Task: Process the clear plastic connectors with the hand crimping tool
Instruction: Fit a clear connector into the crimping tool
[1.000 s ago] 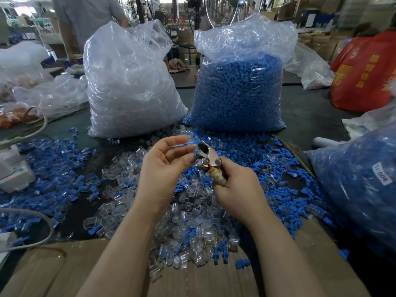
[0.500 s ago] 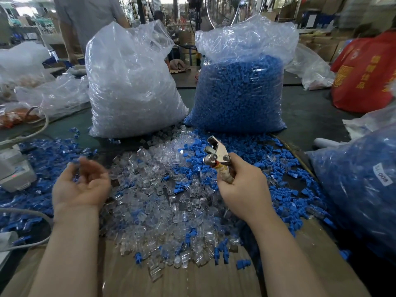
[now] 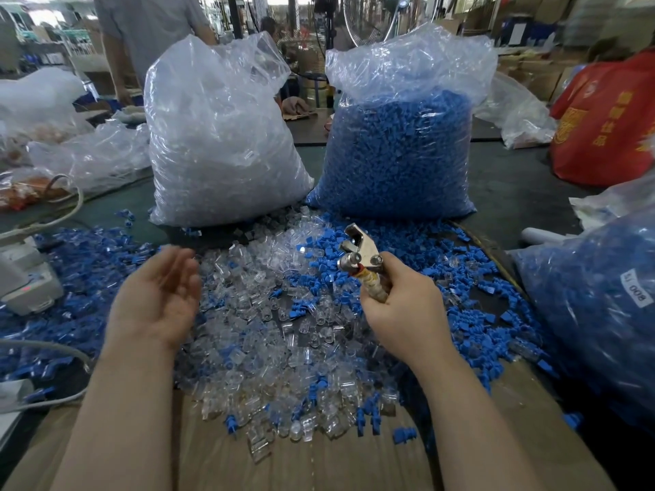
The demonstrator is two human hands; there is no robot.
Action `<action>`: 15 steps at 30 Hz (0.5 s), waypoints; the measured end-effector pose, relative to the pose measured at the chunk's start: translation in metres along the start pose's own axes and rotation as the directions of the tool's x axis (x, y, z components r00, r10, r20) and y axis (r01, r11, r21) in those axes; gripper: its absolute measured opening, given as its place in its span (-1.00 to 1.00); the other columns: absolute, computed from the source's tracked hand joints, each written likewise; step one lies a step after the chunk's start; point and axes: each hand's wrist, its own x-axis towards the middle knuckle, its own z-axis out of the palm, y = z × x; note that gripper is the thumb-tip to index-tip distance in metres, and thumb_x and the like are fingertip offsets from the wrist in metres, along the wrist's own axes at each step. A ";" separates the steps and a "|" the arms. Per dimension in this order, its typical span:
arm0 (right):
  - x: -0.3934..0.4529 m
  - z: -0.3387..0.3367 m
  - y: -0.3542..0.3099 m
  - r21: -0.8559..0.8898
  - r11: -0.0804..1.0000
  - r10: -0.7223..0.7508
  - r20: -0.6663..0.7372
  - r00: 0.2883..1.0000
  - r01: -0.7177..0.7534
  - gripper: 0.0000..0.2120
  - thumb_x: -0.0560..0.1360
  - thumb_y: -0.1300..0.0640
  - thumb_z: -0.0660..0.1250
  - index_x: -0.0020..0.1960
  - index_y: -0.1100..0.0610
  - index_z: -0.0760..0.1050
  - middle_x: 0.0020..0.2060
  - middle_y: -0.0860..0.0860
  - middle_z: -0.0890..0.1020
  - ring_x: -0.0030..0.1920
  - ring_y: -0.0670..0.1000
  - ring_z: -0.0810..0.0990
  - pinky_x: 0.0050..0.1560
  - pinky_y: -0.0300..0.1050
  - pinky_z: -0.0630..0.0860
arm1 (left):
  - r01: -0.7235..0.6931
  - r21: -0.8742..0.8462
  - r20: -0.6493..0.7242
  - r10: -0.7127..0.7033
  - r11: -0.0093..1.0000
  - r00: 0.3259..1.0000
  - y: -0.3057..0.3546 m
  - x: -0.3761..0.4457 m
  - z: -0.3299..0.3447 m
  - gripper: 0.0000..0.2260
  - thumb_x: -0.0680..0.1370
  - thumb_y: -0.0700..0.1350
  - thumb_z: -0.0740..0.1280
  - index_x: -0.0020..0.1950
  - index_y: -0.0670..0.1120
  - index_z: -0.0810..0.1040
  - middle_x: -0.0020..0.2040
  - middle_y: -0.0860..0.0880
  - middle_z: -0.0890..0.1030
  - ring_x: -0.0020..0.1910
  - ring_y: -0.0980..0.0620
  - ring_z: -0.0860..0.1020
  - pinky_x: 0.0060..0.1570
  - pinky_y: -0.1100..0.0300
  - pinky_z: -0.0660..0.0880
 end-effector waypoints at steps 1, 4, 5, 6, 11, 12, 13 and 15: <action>0.000 0.000 0.000 0.003 1.000 0.002 0.003 1.000 -0.002 -0.93 0.37 -0.02 0.22 -0.17 -0.09 0.35 -0.41 -0.10 0.50 -0.39 -0.06 0.45 -0.43 -0.05 0.35 | -0.051 0.269 0.073 0.032 0.962 0.997 -0.003 -0.008 0.009 -0.95 0.55 -0.10 0.39 -0.04 -0.07 0.60 -0.25 0.08 0.67 -0.29 0.20 0.61 -0.25 0.30 0.55; 0.000 0.000 -0.001 0.007 1.000 0.003 0.012 1.000 -0.003 -0.93 0.38 -0.01 0.23 -0.17 -0.09 0.35 -0.42 -0.09 0.50 -0.39 -0.07 0.45 -0.43 -0.05 0.34 | -0.312 0.790 0.353 0.025 0.528 0.935 -0.022 -0.024 0.034 -0.93 0.47 -0.10 0.48 -0.07 -0.01 0.66 -0.22 0.09 0.70 -0.26 0.21 0.60 -0.20 0.28 0.46; 0.000 0.000 -0.001 0.010 1.000 0.003 0.014 1.000 -0.003 -0.93 0.38 0.00 0.23 -0.17 -0.09 0.35 -0.42 -0.08 0.50 -0.39 -0.07 0.45 -0.42 -0.05 0.34 | -0.359 0.829 0.405 -0.017 0.428 0.914 -0.030 -0.028 0.039 -0.93 0.45 -0.11 0.49 -0.10 -0.01 0.66 -0.22 0.07 0.69 -0.30 0.23 0.60 -0.24 0.33 0.46; 0.000 0.000 -0.001 0.013 1.000 0.003 0.016 1.000 -0.003 -0.93 0.38 0.00 0.23 -0.17 -0.09 0.35 -0.42 -0.09 0.50 -0.39 -0.06 0.45 -0.42 -0.04 0.35 | -0.395 0.861 0.433 -0.054 0.322 0.900 -0.037 -0.029 0.042 -0.93 0.44 -0.11 0.51 -0.13 0.00 0.65 -0.24 0.05 0.69 -0.32 0.23 0.59 -0.29 0.38 0.46; 0.000 0.000 -0.002 0.019 1.000 -0.002 -0.005 1.000 0.002 -0.87 0.41 0.04 0.30 -0.13 -0.08 0.35 -0.40 -0.08 0.52 -0.37 -0.06 0.47 -0.37 0.00 0.43 | -0.487 0.865 0.481 -0.077 -0.123 0.873 -0.059 -0.030 0.051 -0.84 0.47 -0.11 0.49 -0.22 0.12 0.57 -0.23 0.19 0.60 -0.29 0.29 0.53 -0.39 0.45 0.32; 0.000 0.000 -0.001 0.019 1.000 -0.002 -0.009 1.000 0.003 -0.85 0.42 0.05 0.31 -0.12 -0.09 0.34 -0.40 -0.09 0.52 -0.37 -0.07 0.47 -0.37 -0.01 0.43 | -0.494 0.854 0.488 -0.077 -0.162 0.870 -0.062 -0.030 0.052 -0.82 0.48 -0.11 0.48 -0.21 0.13 0.56 -0.23 0.21 0.57 -0.27 0.32 0.51 -0.38 0.46 0.30; 0.000 0.000 -0.001 0.020 1.000 -0.003 -0.010 1.000 0.003 -0.85 0.42 0.06 0.31 -0.12 -0.09 0.34 -0.40 -0.09 0.52 -0.37 -0.07 0.47 -0.37 -0.02 0.42 | -0.498 0.844 0.494 -0.076 -0.197 0.866 -0.062 -0.030 0.052 -0.81 0.50 -0.12 0.46 -0.21 0.14 0.55 -0.23 0.24 0.55 -0.26 0.34 0.49 -0.38 0.46 0.28; 0.000 0.000 -0.001 0.027 1.000 -0.001 -0.008 1.000 0.001 -0.86 0.42 0.06 0.31 -0.13 -0.09 0.34 -0.41 -0.08 0.52 -0.37 -0.07 0.47 -0.38 -0.02 0.42 | -0.509 0.827 0.508 -0.071 -0.239 0.858 -0.063 -0.033 0.053 -0.79 0.51 -0.14 0.42 -0.19 0.17 0.54 -0.23 0.25 0.53 -0.25 0.34 0.48 -0.36 0.44 0.30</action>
